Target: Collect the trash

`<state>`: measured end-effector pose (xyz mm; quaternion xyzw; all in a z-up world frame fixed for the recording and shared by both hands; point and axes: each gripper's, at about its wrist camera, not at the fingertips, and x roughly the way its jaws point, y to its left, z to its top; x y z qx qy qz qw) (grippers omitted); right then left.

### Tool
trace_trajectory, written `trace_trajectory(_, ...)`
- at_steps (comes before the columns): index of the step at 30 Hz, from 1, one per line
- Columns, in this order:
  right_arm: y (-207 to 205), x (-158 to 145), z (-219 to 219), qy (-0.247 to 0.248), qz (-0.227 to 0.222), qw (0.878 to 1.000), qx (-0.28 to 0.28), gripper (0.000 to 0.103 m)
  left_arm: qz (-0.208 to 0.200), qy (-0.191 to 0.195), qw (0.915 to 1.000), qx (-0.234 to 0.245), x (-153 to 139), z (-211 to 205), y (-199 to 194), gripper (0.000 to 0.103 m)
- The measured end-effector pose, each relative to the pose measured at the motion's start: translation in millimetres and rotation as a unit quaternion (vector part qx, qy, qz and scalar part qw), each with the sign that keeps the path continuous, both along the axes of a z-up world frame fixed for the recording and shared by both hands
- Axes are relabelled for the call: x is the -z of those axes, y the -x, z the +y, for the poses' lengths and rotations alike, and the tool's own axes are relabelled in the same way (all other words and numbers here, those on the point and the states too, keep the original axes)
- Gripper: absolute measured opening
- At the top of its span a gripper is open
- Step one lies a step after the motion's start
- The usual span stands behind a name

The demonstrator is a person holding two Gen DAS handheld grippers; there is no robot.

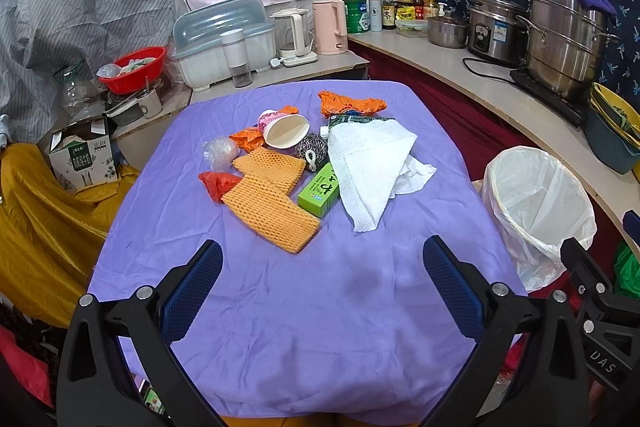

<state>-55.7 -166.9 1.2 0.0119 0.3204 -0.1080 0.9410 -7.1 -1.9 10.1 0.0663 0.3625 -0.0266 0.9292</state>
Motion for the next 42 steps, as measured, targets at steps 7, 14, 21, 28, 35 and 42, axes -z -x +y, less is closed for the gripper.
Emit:
trace_trajectory(7, -7.7, -2.6, 0.4, -0.002, 0.003, 1.0, 0.001, 0.096, 0.006, 0.006, 0.9999, -0.005, 1.2, 4.7, -7.0, 0.096)
trace_trajectory(14, -24.1, 14.6, -0.1, -0.008, 0.014, 1.0, -0.001, 0.096, 0.023, 0.029, 0.9989, -0.03, 16.3, 24.7, -34.5, 0.096)
trace_trajectory(21, -61.8, 35.5, 12.9, -0.012, 0.026, 0.999, -0.022, 0.096, 0.045, 0.06, 0.9936, -0.084, 44.2, 69.1, -76.8, 0.096)
trace_trajectory(28, -107.1, 55.9, 39.9, -0.015, 0.031, 0.998, -0.059, 0.096, 0.087, 0.08, 0.9848, -0.128, 83.7, 103.4, -116.9, 0.096)
trace_trajectory(35, -152.0, 73.8, 61.9, -0.036, 0.036, 0.995, -0.085, 0.096, 0.122, 0.117, 0.9764, -0.135, 116.0, 116.6, -148.2, 0.096)
trace_trajectory(42, -194.4, 96.8, 72.5, -0.058, 0.056, 0.992, -0.093, 0.096, 0.144, 0.147, 0.9702, -0.127, 138.1, 117.9, -170.2, 0.087)
